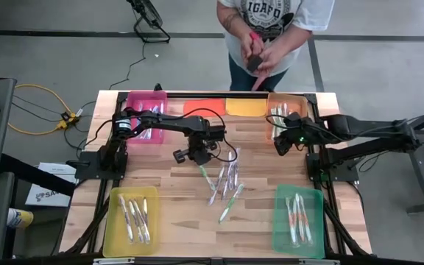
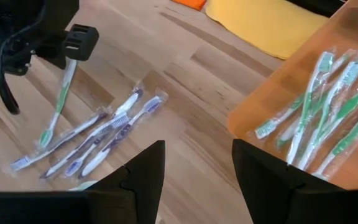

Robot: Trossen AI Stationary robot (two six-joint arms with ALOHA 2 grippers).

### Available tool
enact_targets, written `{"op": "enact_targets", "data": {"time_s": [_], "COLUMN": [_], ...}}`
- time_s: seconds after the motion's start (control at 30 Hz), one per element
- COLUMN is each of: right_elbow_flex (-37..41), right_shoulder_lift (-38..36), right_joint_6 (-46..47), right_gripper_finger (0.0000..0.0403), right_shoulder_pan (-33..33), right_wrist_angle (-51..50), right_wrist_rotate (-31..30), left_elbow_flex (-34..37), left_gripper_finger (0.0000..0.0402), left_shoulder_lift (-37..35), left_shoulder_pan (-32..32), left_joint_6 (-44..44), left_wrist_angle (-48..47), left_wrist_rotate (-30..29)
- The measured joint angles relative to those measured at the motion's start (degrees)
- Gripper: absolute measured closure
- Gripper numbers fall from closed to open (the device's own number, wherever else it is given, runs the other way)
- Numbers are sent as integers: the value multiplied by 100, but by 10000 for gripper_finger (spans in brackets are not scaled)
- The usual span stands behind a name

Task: Pick & Place Toothbrushes
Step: Put the green toothbrush into the orange bin

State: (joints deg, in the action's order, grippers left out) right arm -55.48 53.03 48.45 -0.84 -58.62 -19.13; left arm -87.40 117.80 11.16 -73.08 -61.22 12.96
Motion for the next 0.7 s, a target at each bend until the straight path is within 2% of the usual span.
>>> {"op": "enact_targets", "data": {"time_s": [0.3, 0.53, 0.7], "right_elbow_flex": [0, 0, 0], "right_shoulder_lift": [-122, -120, -118], "right_joint_6": [-115, -219, -280], "right_gripper_finger": [222, 222, 222], "right_shoulder_pan": [0, 0, 0], "right_wrist_angle": [-159, -159, -159], "right_wrist_rotate": [-12, 8, 12], "left_elbow_flex": [-82, -669, -611], "left_gripper_finger": [390, 303, 245], "left_shoulder_lift": [-44, -74, -72], "left_shoulder_pan": [4, -112, -420], "left_joint_6": [138, 103, -353], "left_wrist_angle": [-89, -242, -185], "left_wrist_rotate": [-14, -112, -282]}}
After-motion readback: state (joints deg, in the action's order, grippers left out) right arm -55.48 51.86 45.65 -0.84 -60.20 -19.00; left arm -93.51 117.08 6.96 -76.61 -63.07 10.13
